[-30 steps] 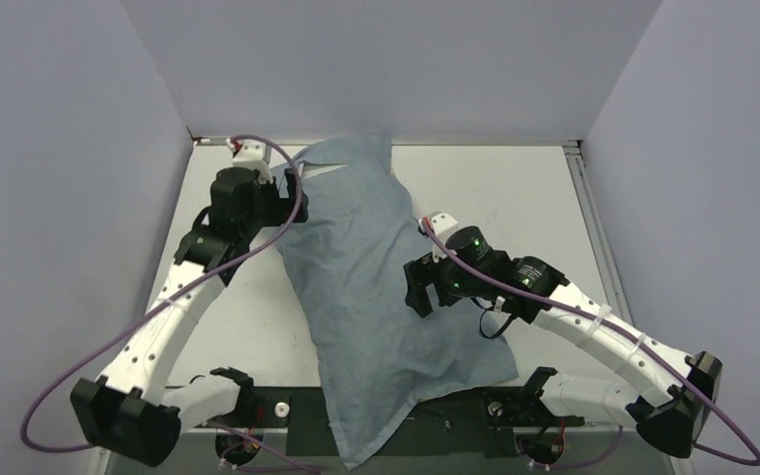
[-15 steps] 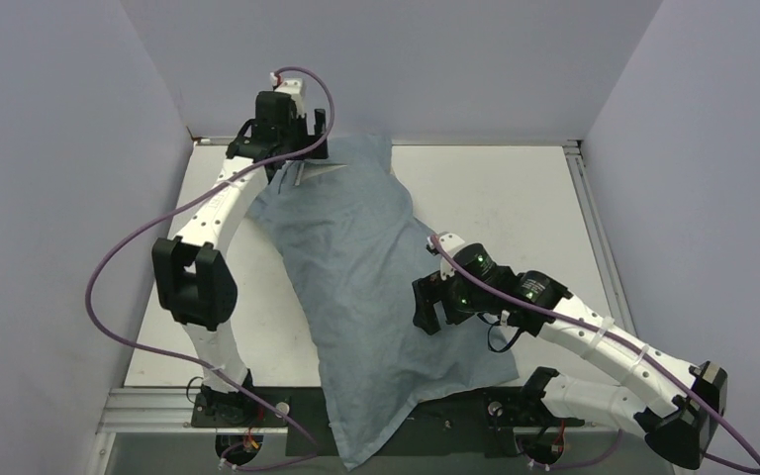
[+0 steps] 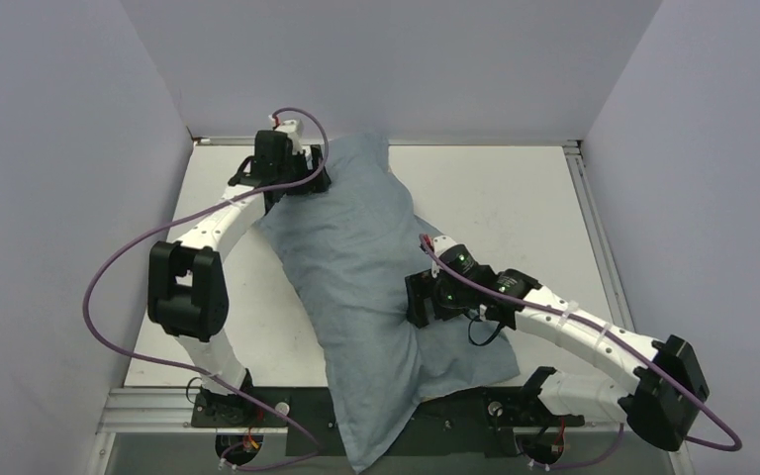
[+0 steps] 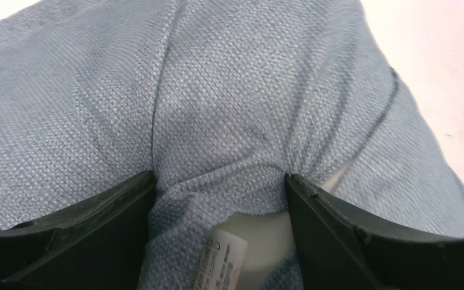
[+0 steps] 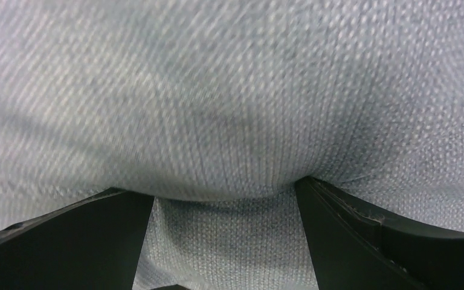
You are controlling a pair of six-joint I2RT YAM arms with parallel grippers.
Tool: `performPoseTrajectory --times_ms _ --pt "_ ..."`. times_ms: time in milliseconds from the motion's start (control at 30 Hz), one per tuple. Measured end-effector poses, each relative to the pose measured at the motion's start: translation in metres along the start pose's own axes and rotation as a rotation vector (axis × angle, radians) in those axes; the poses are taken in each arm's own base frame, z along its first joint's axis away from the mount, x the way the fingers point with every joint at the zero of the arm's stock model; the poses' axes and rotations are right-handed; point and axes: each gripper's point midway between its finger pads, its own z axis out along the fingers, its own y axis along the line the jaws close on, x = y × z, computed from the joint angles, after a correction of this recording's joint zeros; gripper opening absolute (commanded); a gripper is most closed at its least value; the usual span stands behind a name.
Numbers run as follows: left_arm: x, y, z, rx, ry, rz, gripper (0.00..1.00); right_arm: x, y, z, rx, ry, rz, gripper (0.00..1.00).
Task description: Remove the pillowcase from the pillow
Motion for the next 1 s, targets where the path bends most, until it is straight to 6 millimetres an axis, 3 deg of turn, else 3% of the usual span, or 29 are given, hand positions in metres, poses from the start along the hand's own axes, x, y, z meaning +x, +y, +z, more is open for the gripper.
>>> performPoseTrajectory --times_ms 200,400,533,700,767,867,1000 --pt "0.020 -0.012 -0.032 0.114 -0.086 -0.104 0.75 -0.020 -0.043 0.023 0.102 -0.014 0.129 0.90" --pt "0.047 -0.027 -0.060 0.224 -0.153 -0.169 0.74 -0.061 -0.091 0.028 0.234 -0.076 0.196 0.90" --pt "0.071 -0.065 -0.072 0.296 -0.152 -0.130 0.75 -0.090 -0.128 0.025 0.337 -0.126 0.228 0.90" --pt "0.116 -0.126 -0.105 0.433 -0.118 -0.063 0.77 -0.123 -0.175 -0.001 0.504 -0.235 0.259 0.90" --pt "0.138 -0.141 -0.119 0.483 -0.083 -0.055 0.78 -0.137 -0.183 -0.013 0.549 -0.291 0.259 0.90" --pt "0.165 -0.160 -0.142 0.557 -0.015 -0.049 0.81 -0.153 -0.179 -0.028 0.549 -0.369 0.253 0.90" --pt "0.180 -0.172 -0.167 0.623 0.040 -0.044 0.91 -0.165 -0.162 -0.050 0.517 -0.446 0.230 0.90"
